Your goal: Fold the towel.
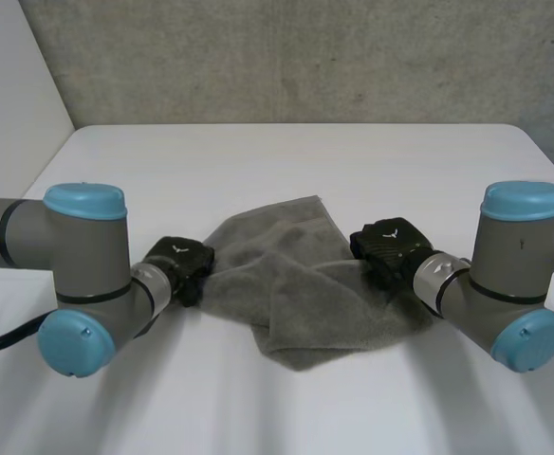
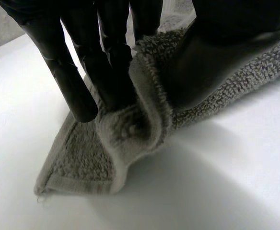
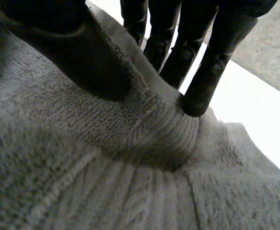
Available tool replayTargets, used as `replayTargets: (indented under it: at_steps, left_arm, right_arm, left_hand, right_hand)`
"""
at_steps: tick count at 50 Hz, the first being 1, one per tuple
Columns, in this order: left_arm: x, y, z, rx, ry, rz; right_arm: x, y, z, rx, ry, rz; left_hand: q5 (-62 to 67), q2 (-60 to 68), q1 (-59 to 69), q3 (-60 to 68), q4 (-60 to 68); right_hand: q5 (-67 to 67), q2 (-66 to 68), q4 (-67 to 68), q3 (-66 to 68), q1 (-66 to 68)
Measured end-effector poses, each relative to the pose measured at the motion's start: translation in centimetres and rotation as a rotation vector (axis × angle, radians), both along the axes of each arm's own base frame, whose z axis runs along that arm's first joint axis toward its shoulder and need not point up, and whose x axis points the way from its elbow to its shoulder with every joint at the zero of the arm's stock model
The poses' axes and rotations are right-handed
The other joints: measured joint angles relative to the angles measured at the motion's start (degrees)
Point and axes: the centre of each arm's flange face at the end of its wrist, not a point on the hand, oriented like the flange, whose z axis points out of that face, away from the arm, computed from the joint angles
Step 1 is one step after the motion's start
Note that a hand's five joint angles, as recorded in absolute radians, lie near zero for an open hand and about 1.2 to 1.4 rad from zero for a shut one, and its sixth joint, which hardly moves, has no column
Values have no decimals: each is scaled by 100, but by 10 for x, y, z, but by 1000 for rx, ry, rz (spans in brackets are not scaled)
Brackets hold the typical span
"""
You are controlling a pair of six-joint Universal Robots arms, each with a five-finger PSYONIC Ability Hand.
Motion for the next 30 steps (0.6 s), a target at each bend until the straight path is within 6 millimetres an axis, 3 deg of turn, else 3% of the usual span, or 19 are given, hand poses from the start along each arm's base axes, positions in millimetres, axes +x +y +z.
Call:
replayTargets:
  at_steps: [5, 12, 19, 24, 26, 30]
  left_arm:
    - [-1, 1, 15, -53, -33, -31]
    - [7, 15, 67, -178, -57, -66]
    - [15, 23, 104, -247, -119, -100]
    - [10, 10, 107, -274, -208, -142]
    - [4, -6, 108, -307, -237, -151]
    - [-9, -40, 122, -416, -252, -132]
  right_arm:
    - [-3, 6, 25, -10, -7, 3]
    - [-10, 27, 68, -11, 22, 27]
    - [-13, 42, 75, 2, 204, 115]
    - [-9, 29, 73, -55, 294, 137]
    - [-3, 13, 77, -120, 308, 122]
    - [10, -21, 108, -321, 280, 44]
  left_hand:
    - [15, 28, 0, 54, 92]
    - [16, 29, 0, 67, 92]
    - [16, 29, 1, 68, 92]
    - [16, 29, 2, 68, 113]
    - [16, 29, 17, 76, 115]
    - [16, 54, 17, 82, 116]
  right_hand:
    - [155, 68, 249, 145, 92]
    - [155, 68, 250, 145, 92]
    - [155, 68, 250, 173, 93]
    - [155, 68, 250, 175, 99]
    - [155, 68, 250, 183, 100]
    - [154, 80, 250, 208, 101]
